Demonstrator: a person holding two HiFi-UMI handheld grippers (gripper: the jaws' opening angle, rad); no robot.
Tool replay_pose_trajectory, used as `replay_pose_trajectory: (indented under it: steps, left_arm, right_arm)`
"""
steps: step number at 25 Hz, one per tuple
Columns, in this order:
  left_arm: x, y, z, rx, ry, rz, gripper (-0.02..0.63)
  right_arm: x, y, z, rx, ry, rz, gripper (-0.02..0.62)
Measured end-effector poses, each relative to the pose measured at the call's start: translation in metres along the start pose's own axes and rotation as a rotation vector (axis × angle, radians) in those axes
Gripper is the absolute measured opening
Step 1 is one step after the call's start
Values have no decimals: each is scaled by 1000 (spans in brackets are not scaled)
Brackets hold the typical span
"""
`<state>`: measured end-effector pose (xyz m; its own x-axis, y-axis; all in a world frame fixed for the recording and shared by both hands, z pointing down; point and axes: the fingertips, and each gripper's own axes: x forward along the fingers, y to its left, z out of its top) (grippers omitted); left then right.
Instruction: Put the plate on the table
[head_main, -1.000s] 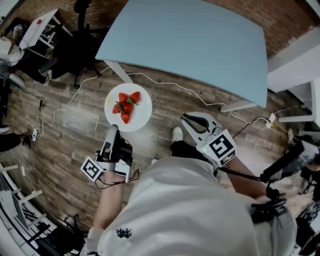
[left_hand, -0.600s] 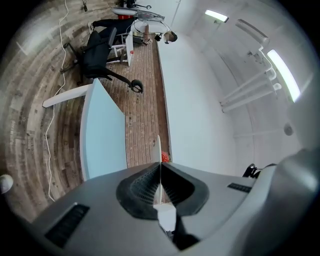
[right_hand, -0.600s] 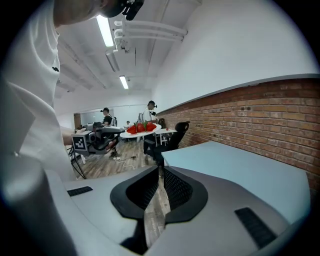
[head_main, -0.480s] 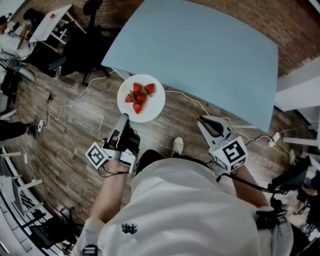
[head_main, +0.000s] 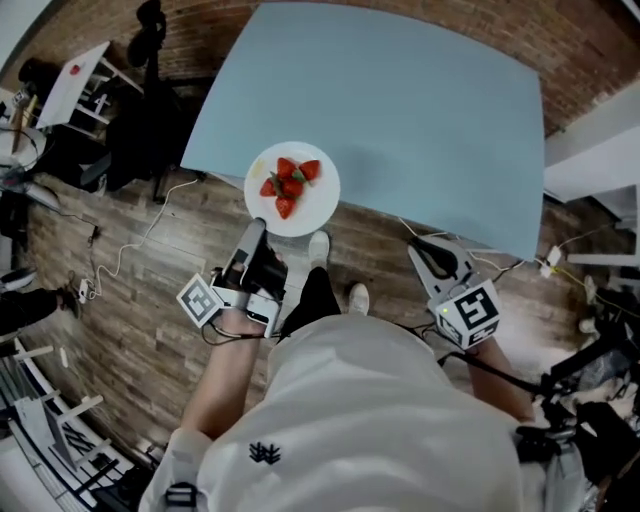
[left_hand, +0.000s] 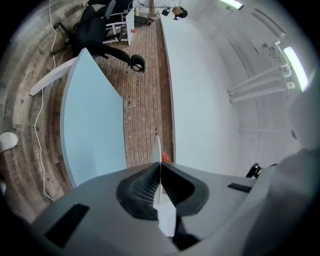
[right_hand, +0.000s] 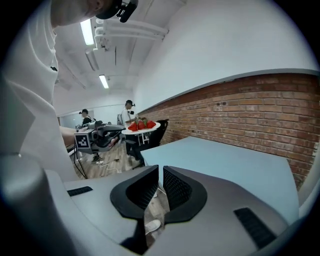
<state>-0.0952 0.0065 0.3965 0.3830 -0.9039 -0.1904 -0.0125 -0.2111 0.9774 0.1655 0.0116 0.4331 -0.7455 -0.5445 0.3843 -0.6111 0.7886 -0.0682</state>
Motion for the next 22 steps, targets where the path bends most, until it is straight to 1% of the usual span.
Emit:
replay_pose_trajectory:
  steps: [4, 9, 13, 17, 19, 22]
  left_arm:
    - [46, 15, 16, -22, 73, -11, 11]
    - [109, 36, 57, -18, 147, -18, 11]
    - [154, 66, 89, -21, 201, 6, 11]
    - [192, 97, 118, -5, 261, 24, 11]
    - [210, 111, 130, 2, 282, 21, 11]
    - [233, 130, 143, -3, 285, 24, 11]
  right_arm:
    - [11, -23, 15, 27, -7, -79, 28]
    - [49, -55, 42, 35, -10, -145, 28]
    - [75, -71, 59, 56, -13, -205, 28]
    - [98, -82, 73, 91, 4, -264, 28]
    - [107, -87, 77, 101, 12, -285, 28]
    - [117, -92, 80, 115, 34, -292, 28]
